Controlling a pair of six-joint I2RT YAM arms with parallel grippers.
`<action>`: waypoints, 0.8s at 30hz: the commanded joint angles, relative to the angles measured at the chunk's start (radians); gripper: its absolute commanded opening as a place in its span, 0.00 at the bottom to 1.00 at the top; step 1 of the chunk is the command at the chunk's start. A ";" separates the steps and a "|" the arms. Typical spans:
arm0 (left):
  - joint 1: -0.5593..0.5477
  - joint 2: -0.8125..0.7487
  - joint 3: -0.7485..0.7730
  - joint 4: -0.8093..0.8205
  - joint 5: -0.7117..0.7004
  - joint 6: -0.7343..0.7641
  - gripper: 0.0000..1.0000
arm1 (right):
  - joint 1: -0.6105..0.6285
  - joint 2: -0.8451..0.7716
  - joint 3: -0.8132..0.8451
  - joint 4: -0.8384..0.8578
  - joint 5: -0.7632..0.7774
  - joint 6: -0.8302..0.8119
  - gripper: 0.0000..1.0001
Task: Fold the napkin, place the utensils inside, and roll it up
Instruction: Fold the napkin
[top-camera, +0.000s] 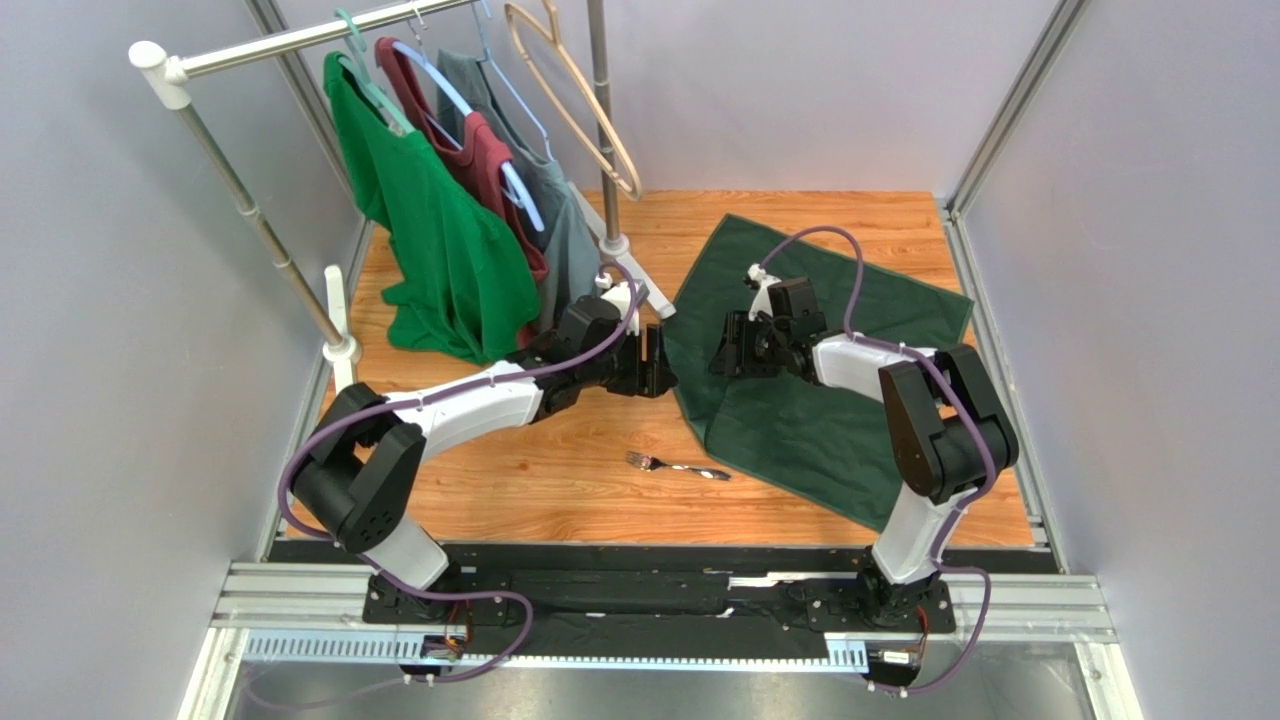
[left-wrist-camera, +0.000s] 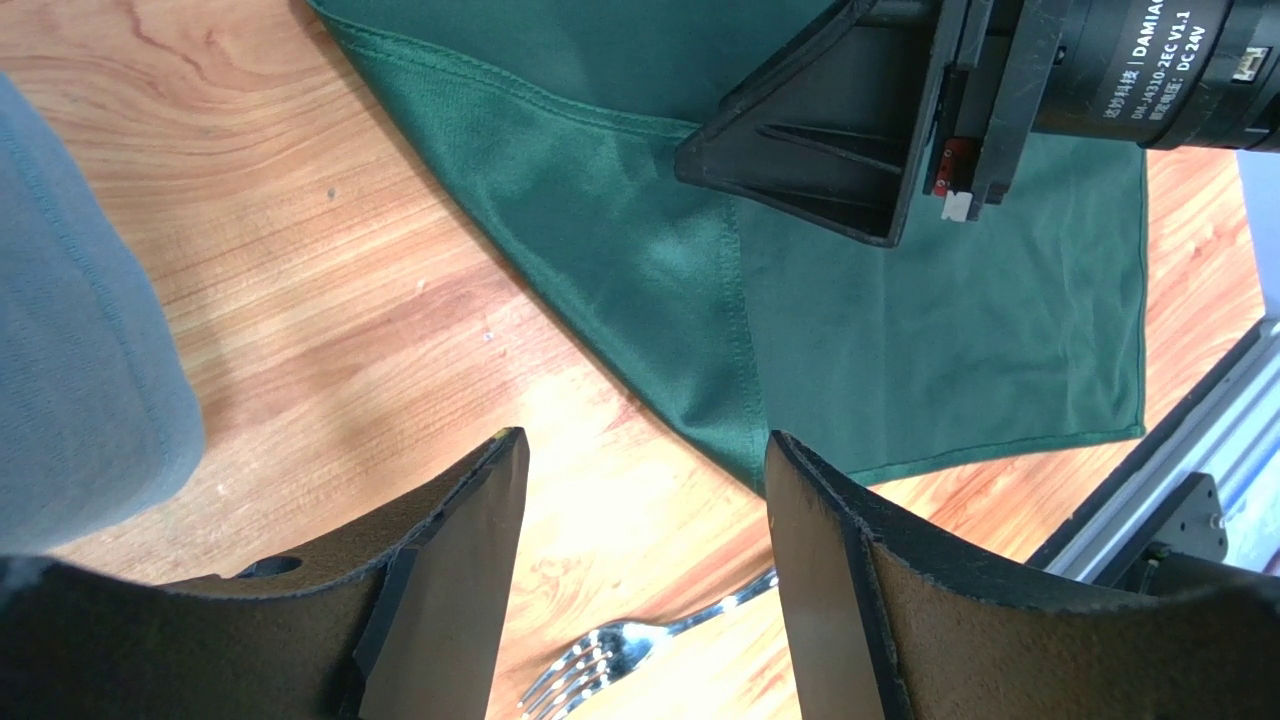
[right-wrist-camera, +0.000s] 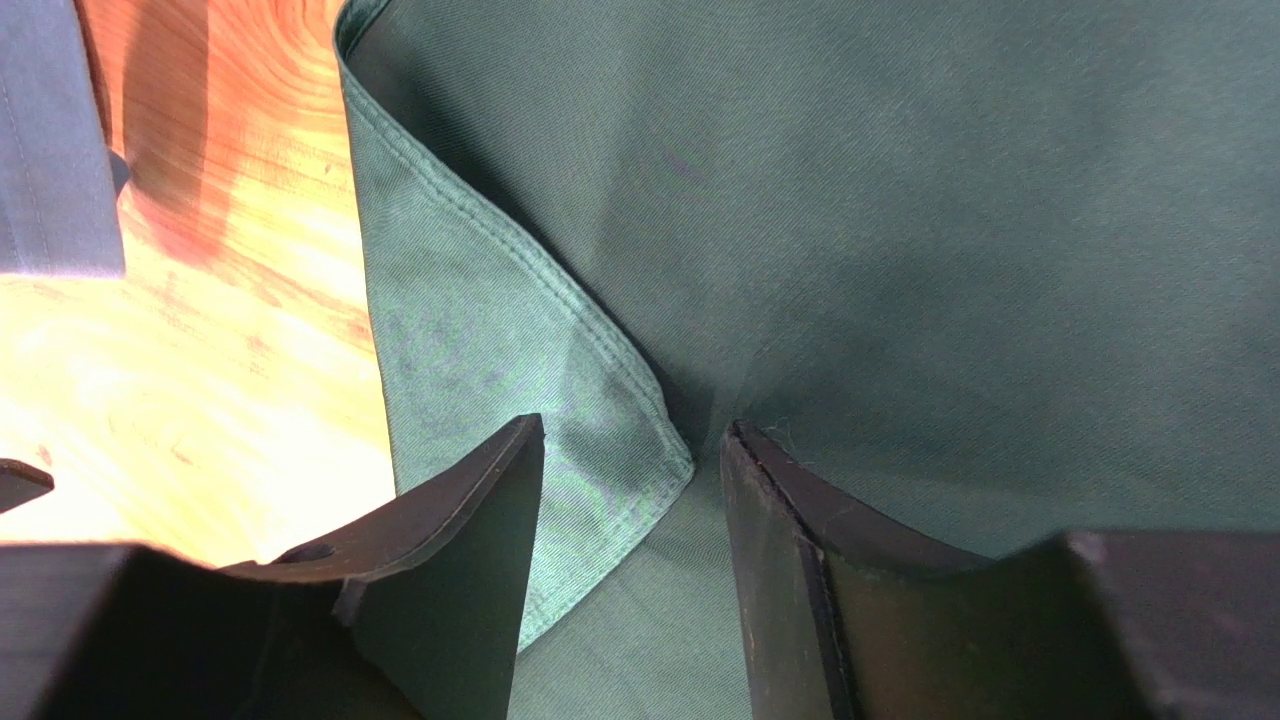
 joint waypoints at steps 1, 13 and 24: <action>0.004 -0.040 -0.013 -0.002 -0.018 0.026 0.67 | 0.013 0.015 0.038 -0.002 -0.012 -0.025 0.50; 0.015 -0.068 -0.036 -0.008 -0.015 0.028 0.66 | 0.028 0.035 0.055 -0.018 0.023 -0.041 0.44; 0.018 -0.075 -0.045 -0.011 -0.015 0.023 0.66 | 0.053 0.014 0.056 -0.038 0.067 -0.056 0.41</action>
